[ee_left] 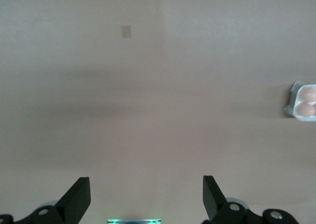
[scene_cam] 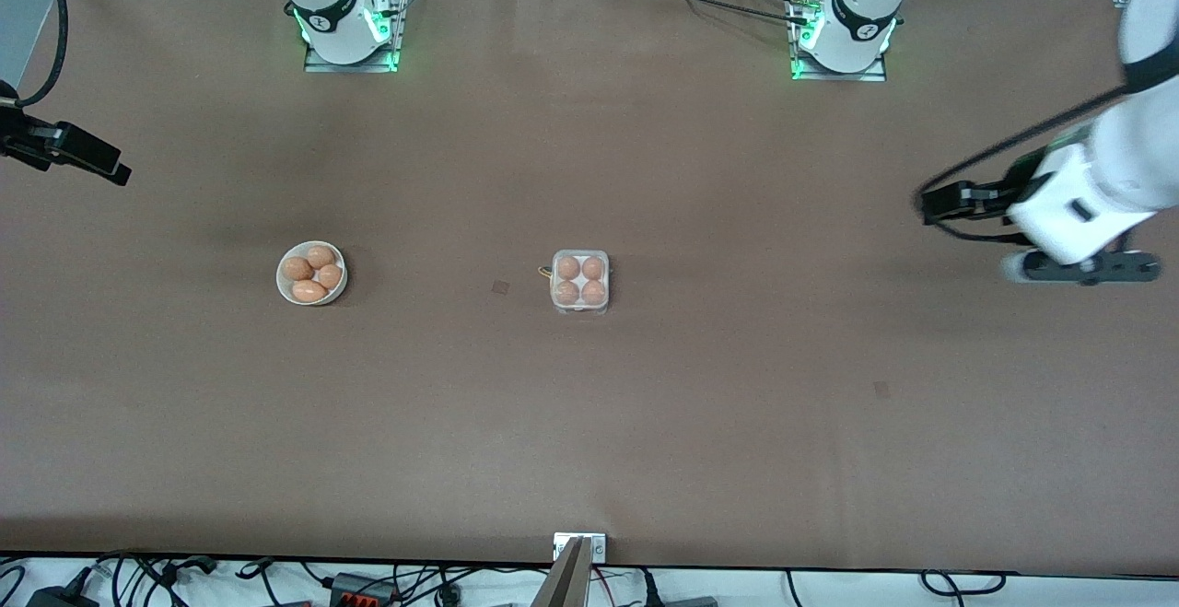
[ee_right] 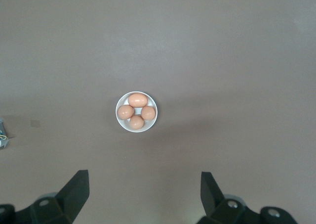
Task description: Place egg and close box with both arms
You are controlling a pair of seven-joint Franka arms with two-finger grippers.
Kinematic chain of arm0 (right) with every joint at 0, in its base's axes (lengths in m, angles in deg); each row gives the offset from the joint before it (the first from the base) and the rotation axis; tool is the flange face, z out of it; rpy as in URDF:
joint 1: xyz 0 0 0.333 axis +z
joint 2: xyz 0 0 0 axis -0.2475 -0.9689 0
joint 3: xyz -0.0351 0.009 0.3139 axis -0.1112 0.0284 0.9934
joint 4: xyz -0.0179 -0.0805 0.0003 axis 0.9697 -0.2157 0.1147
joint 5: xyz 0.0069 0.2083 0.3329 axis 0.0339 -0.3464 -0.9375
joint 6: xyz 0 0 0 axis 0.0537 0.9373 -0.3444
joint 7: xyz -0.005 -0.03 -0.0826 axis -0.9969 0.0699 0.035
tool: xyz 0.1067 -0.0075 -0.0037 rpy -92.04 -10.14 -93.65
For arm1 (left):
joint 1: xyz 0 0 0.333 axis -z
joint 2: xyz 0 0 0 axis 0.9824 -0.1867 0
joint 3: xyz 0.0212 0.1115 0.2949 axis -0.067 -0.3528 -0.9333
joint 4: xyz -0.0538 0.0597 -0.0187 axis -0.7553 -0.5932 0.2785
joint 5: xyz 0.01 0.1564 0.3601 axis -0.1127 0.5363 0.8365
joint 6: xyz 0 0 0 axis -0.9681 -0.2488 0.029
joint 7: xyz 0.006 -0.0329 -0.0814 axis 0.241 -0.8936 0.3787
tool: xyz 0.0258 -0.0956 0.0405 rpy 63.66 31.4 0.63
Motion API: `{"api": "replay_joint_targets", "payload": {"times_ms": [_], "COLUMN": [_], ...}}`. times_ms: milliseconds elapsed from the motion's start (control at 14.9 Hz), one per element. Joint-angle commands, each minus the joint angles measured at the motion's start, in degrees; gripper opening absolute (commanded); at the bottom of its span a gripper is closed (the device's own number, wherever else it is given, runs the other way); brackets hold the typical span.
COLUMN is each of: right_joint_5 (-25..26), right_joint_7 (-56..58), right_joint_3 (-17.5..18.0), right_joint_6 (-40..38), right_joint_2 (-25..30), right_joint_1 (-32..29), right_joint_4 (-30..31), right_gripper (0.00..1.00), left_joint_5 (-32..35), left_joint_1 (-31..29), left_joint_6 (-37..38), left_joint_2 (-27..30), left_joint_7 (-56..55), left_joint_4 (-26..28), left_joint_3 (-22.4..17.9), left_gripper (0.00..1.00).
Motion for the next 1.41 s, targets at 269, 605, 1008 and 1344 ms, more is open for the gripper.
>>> {"api": "replay_joint_targets", "payload": {"times_ms": [269, 605, 1008, 1344], "right_joint_5": [-0.1, -0.2, -0.1, -0.2], "right_joint_7": [0.0, -0.3, 0.5, 0.5], "right_joint_3": [0.2, 0.2, 0.2, 0.1], "right_joint_6": [-0.8, -0.7, -0.9, -0.9], "right_joint_2": [0.6, 0.6, 0.4, 0.3], "right_joint_1": [0.8, 0.8, 0.6, 0.5], "right_joint_4": [-0.6, -1.0, -3.0, -3.0], "right_gripper": [1.00, 1.00, 1.00, 1.00], "left_joint_5": [-2.3, -1.7, -1.2, -0.9], "left_joint_1": [10.6, 10.5, 10.9, 10.8], "left_joint_6": [-13.8, -13.9, -13.2, -13.1], "left_joint_2": [19.9, 21.2, 20.4, 20.4], "left_joint_7": [13.3, 13.5, 13.5, 13.5], "left_joint_4": [25.0, 25.9, 24.6, 24.6], "left_joint_3": [-18.4, -18.5, -17.6, -17.4], "left_gripper": [1.00, 1.00, 1.00, 1.00]}}
